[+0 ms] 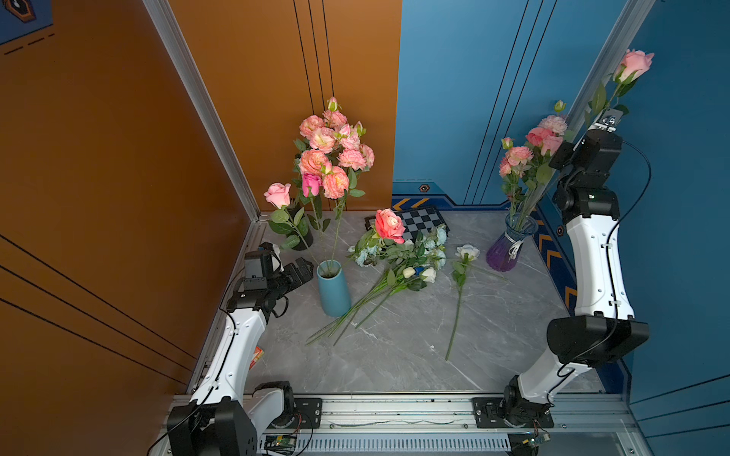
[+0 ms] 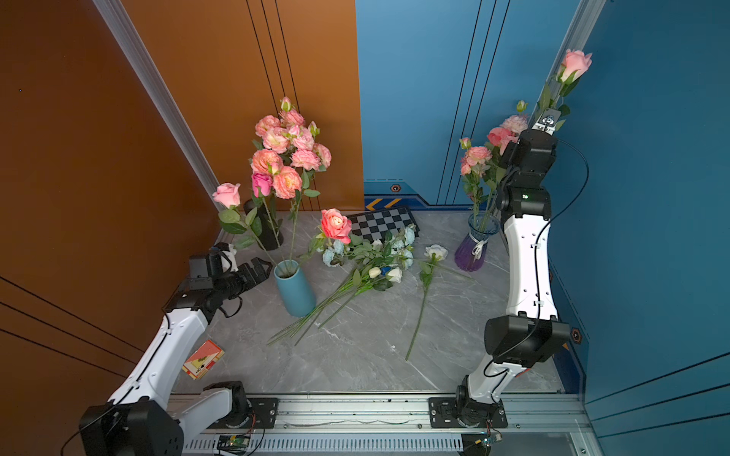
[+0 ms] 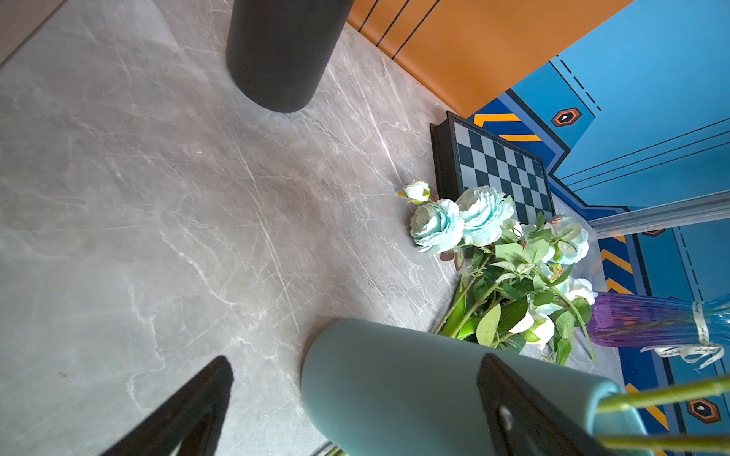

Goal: Place the pink flowers into the vase
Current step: Place the flower in the vase.

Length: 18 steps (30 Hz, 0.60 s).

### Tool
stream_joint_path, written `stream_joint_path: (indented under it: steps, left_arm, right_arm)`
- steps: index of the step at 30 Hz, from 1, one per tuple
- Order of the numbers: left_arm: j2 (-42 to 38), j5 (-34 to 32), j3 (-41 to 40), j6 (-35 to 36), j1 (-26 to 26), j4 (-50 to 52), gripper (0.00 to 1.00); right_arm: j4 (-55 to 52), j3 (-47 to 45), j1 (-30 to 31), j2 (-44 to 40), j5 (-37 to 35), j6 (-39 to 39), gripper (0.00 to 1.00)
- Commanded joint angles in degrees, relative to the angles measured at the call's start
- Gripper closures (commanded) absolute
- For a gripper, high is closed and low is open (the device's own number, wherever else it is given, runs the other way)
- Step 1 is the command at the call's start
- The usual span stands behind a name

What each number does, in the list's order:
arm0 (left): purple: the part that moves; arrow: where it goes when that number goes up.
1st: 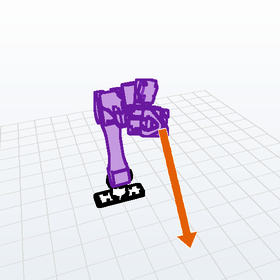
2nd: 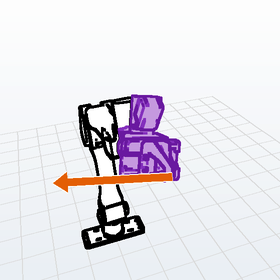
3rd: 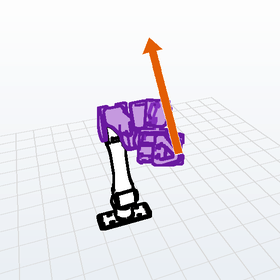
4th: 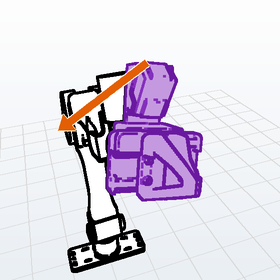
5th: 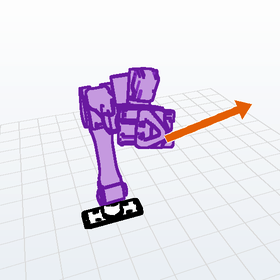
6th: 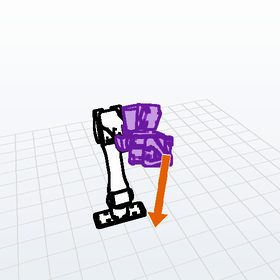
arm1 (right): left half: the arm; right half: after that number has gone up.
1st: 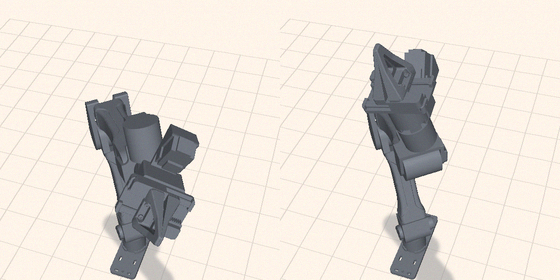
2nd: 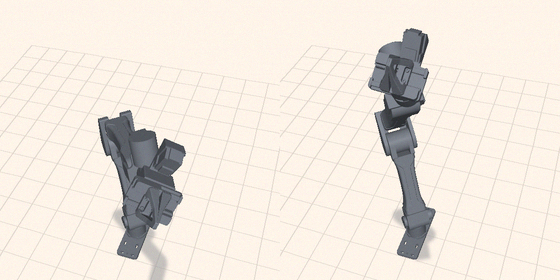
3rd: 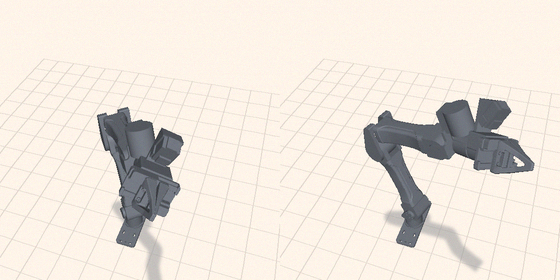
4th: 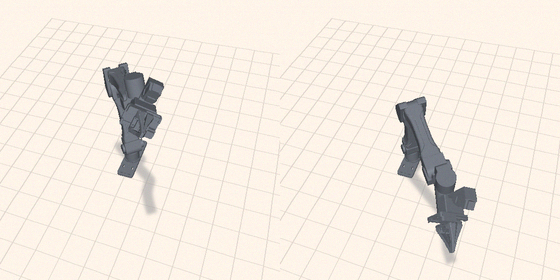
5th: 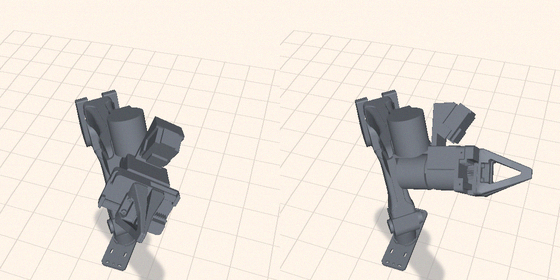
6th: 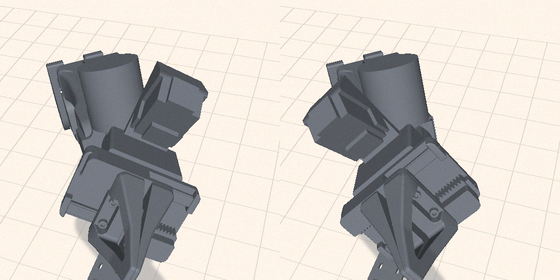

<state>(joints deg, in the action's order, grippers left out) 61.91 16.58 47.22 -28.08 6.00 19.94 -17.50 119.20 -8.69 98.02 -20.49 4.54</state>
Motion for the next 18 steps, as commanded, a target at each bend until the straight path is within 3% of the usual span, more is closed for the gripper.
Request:
stream_joint_path:
  steps: [1,12,18]
  left_arm:
    - [-0.07,0.19,-0.21,1.18,0.46,0.52,0.01]
    - [-0.54,-0.67,0.2,1.29,0.59,0.44,0.01]
    - [-0.6,-0.34,0.3,0.94,0.65,0.45,0.01]
  right_arm:
    - [0.01,-0.92,-0.64,-1.65,0.97,0.76,1.0]
    - [8.38,-19.75,2.9,-6.34,-0.24,-1.73,1.0]
    - [13.28,-27.69,8.83,-7.27,-8.75,-9.41,1.0]
